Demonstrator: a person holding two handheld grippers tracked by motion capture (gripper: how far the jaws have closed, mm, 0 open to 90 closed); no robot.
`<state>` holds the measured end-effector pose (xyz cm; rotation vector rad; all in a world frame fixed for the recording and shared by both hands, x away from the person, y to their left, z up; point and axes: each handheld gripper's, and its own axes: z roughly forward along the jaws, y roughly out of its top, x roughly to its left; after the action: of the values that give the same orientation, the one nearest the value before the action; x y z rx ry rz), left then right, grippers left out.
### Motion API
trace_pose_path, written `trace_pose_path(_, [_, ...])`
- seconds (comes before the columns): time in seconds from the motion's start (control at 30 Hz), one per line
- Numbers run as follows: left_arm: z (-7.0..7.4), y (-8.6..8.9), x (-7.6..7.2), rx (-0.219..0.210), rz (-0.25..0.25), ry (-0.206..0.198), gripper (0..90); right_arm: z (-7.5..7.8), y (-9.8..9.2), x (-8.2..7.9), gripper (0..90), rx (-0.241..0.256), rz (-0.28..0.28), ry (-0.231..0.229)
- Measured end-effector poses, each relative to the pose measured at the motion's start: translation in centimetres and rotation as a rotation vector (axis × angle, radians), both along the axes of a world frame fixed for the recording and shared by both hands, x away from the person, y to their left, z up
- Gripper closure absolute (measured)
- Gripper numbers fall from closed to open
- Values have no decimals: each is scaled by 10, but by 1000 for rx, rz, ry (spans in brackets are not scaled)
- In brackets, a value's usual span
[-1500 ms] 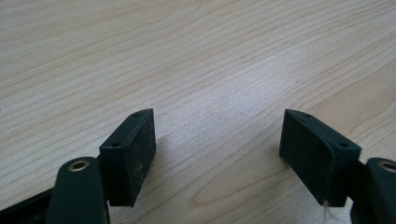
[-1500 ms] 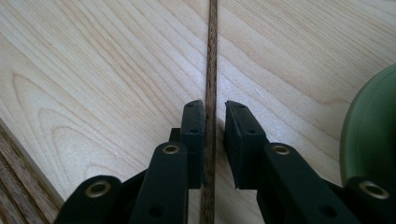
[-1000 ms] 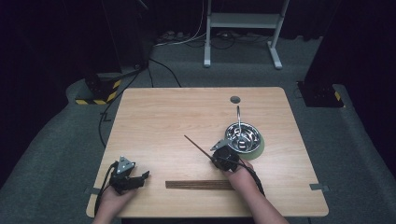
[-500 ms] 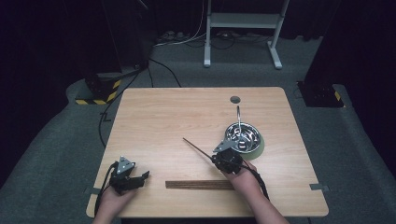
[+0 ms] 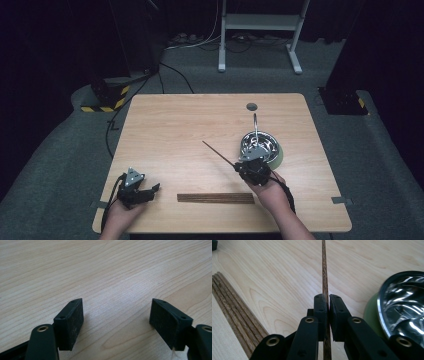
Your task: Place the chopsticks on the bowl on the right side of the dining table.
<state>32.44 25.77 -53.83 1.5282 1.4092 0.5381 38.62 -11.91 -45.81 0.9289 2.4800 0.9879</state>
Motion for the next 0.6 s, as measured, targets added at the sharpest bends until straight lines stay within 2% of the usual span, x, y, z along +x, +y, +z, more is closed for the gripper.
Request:
trace_pose_path(0.1, [0,0,0,0,-1,1,272,3,-4,1,839,4,-9,-7])
trace_pose_path(0.13, [0,-1,1,-14,5,-8,272,4,-6,2,839,5,-14,-16])
trace_pose_path(0.23, [0,0,0,1,-4,1,271,8,-13,4,839,1,-31,-24])
trace_pose_path(0.33, [0,0,0,2,-4,1,272,10,-21,8,839,10,-54,-22])
trace_pose_path(0.6, [0,0,0,-4,-2,0,271,15,-41,15,839,-3,-94,-21])
